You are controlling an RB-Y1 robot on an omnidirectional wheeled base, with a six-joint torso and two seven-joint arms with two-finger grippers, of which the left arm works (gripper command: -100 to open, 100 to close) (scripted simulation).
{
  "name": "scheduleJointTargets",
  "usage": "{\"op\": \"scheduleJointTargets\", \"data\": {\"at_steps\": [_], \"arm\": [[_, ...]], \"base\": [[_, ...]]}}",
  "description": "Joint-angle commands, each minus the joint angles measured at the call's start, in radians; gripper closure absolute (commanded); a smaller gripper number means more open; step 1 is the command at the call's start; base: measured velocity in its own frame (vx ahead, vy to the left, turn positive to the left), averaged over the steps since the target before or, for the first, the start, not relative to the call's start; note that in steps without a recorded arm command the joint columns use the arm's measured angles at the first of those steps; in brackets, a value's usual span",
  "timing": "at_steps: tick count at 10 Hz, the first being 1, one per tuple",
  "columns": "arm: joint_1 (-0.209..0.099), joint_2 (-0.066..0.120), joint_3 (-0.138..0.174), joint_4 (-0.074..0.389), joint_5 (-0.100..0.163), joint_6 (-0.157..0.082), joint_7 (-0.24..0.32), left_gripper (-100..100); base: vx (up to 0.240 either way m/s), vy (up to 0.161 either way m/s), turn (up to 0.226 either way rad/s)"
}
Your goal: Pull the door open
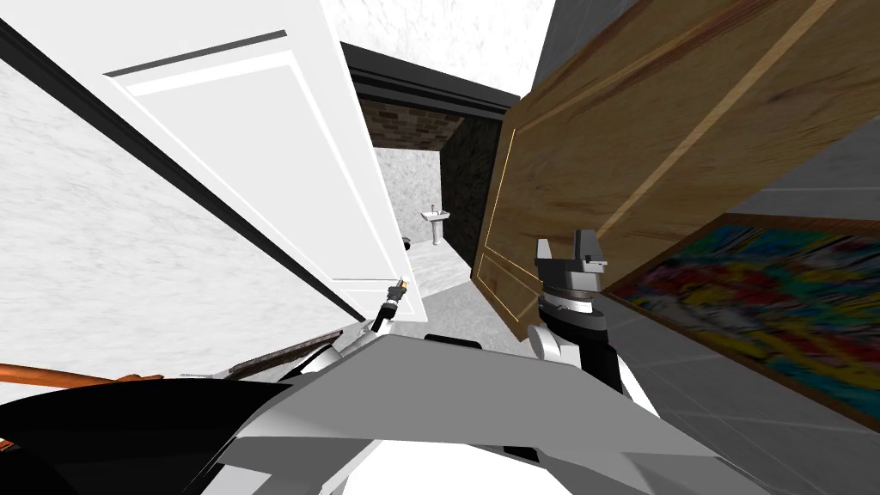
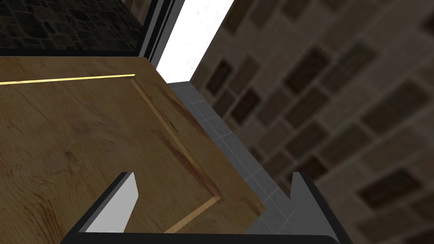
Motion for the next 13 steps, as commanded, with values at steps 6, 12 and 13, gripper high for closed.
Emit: {"op": "scheduleJointTargets", "data": {"at_steps": [6,12,13], "arm": [[0.002,0.007,-0.035,0.055,-0.014,-0.025,0.056,100],[0.009,0.044,-0.065,0.067,-0.03,-0.08,0.099,100],[0.009,0.044,-0.065,0.048,-0.03,-0.08,0.099,100]], "base": [[-0.073,0.024,-0.048],[-0.094,0.023,-0.045],[-0.078,0.024,0.024]]}}
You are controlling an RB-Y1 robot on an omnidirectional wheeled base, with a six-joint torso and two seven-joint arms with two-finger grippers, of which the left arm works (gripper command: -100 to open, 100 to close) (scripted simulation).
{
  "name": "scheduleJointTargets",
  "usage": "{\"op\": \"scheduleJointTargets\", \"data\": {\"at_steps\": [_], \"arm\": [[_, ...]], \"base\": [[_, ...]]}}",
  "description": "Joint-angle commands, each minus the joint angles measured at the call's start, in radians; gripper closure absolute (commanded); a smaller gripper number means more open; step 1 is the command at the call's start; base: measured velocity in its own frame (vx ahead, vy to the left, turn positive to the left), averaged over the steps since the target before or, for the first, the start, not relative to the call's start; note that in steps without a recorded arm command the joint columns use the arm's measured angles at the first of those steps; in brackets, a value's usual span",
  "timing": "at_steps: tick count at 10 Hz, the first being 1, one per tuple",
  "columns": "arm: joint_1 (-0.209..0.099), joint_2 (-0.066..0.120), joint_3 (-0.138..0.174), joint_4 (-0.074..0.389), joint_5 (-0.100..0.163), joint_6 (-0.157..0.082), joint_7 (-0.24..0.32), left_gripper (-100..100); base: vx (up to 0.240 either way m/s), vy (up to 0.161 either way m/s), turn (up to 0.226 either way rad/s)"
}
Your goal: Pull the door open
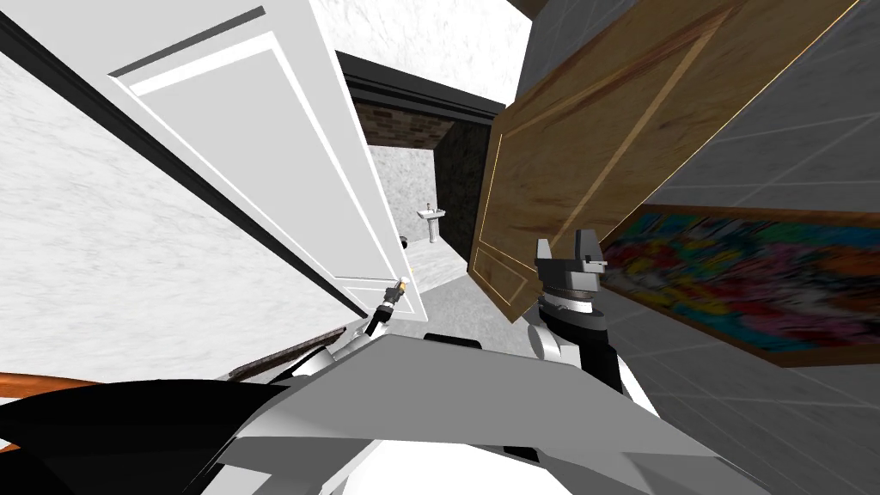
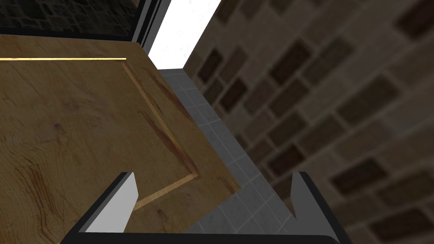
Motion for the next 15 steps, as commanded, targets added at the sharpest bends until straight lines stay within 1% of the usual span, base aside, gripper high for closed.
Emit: {"op": "scheduleJointTargets", "data": {"at_steps": [1,2,3,5,6,7,8,10,11,12,14,15], "arm": [[-0.013,-0.014,-0.012,0.05,-0.006,-0.011,0.012,100],[-0.013,-0.014,-0.012,0.063,-0.006,-0.011,0.012,100],[-0.003,-0.005,-0.026,0.064,-0.013,-0.023,0.026,100],[-0.003,-0.005,-0.026,0.064,-0.013,-0.023,0.026,100],[0.012,0.01,-0.048,0.065,-0.023,-0.041,0.048,100],[0.012,0.01,-0.048,0.065,-0.023,-0.041,0.048,100],[0.016,0.014,-0.055,0.065,-0.026,-0.047,0.054,100],[0.016,0.014,-0.055,0.065,-0.026,-0.047,0.054,100],[0.025,0.023,-0.067,0.066,-0.032,-0.058,0.067,100],[0.025,0.023,-0.067,0.066,-0.032,-0.058,0.067,100],[0.038,0.034,-0.086,0.067,-0.041,-0.073,0.084,100],[0.016,0.043,-0.071,0.061,-0.035,-0.091,0.084,100]], "base": [[-0.033,0.0,0.021],[-0.002,-0.008,0.0],[-0.045,0.028,-0.06],[-0.044,0.025,-0.03],[-0.11,0.032,-0.096],[-0.131,0.053,-0.058],[-0.104,0.046,-0.026],[-0.045,0.004,0.003],[-0.058,0.022,-0.038],[-0.067,0.033,-0.047],[-0.099,0.046,-0.06],[-0.058,0.015,-0.011]]}}
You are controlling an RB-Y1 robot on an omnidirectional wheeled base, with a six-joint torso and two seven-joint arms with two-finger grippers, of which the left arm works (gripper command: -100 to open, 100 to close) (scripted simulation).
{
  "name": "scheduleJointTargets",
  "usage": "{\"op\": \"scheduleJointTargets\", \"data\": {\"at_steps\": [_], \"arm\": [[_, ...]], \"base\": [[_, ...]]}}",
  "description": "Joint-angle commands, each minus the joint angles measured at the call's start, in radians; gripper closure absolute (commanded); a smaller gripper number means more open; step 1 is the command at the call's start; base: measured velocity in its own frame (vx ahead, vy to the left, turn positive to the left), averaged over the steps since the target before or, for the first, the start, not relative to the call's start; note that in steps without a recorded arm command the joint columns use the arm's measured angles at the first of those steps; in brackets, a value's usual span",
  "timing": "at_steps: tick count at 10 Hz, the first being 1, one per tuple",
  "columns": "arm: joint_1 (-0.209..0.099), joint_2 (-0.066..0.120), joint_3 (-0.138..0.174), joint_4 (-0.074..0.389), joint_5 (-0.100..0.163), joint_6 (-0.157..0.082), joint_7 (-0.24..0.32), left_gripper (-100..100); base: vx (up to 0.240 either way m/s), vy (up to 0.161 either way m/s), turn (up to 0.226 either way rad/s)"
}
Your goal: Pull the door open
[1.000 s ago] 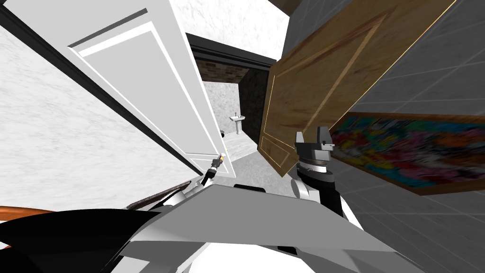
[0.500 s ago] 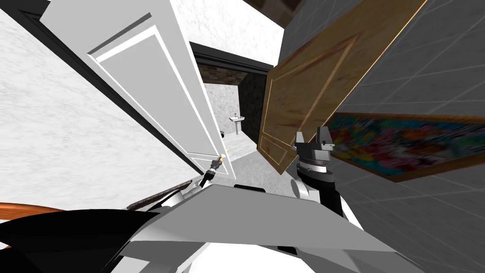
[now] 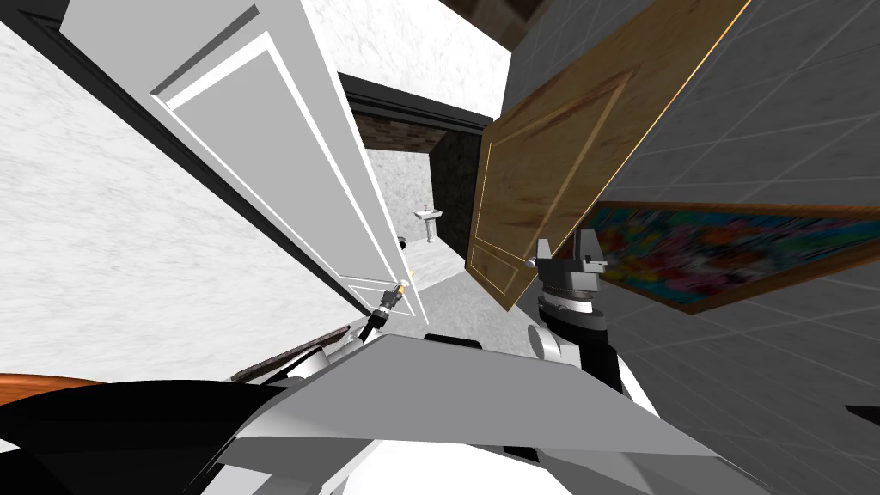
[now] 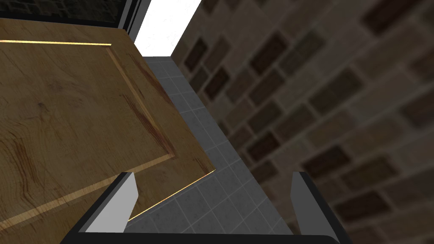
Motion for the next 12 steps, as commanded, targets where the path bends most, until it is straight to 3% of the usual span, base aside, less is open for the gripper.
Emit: {"op": "scheduleJointTargets", "data": {"at_steps": [1,4,5,10,11,12], "arm": [[0.013,0.007,-0.013,0.012,-0.006,-0.02,0.013,100],[0.024,0.013,-0.024,0.022,-0.011,-0.037,0.024,100],[0.015,0.016,-0.021,0.033,-0.009,-0.052,0.031,-100],[0.053,0.019,-0.03,0.046,-0.011,-0.049,0.041,-100],[0.033,0.013,-0.031,0.072,-0.013,-0.062,0.046,-100],[0.026,0.0,-0.024,0.076,-0.012,-0.054,0.035,-100]], "base": [[-0.14,0.04,-0.184],[-0.182,0.072,-0.109],[-0.152,0.011,0.093],[-0.172,-0.032,0.055],[-0.084,-0.009,0.017],[0.083,0.007,-0.057]]}}
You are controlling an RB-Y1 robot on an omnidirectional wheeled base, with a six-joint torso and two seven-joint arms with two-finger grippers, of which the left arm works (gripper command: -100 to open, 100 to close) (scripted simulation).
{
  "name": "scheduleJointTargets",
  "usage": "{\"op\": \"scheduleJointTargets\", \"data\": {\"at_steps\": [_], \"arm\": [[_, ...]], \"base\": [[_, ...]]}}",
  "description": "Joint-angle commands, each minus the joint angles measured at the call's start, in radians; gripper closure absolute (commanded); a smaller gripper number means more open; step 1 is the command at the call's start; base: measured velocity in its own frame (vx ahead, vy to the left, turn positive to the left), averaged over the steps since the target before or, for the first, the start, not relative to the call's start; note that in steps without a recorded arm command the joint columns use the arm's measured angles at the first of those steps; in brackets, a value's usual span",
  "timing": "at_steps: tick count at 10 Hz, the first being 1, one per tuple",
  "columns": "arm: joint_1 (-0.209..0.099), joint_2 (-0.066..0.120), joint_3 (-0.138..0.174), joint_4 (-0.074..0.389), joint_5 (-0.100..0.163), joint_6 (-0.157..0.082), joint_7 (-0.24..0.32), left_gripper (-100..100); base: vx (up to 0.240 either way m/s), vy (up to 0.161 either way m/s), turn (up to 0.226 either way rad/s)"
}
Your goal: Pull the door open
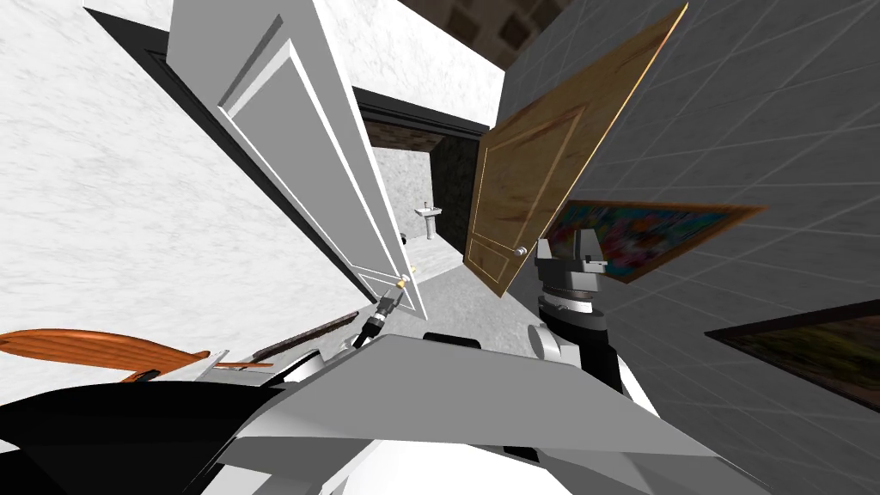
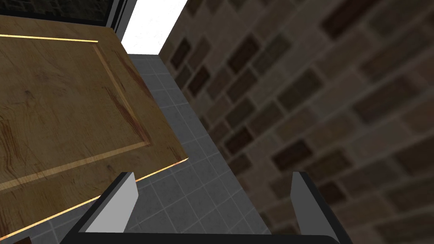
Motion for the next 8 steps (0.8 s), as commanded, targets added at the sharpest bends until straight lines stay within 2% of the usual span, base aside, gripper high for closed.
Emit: {"op": "scheduleJointTargets", "data": {"at_steps": [1,3,4,5,8], "arm": [[-0.004,-0.01,0.008,-0.008,0.002,0.014,-0.015,-100],[-0.012,-0.023,0.015,-0.007,0.003,0.024,-0.028,-100],[-0.005,-0.017,0.013,-0.017,0.003,0.024,-0.025,-100],[-0.005,-0.017,0.013,-0.017,0.003,0.024,-0.025,100],[-0.005,-0.017,0.013,-0.017,0.003,0.024,-0.025,100]], "base": [[0.168,0.034,-0.056],[0.17,0.056,-0.04],[0.082,0.03,-0.014],[-0.006,-0.006,0.003],[-0.021,-0.006,-0.001]]}}
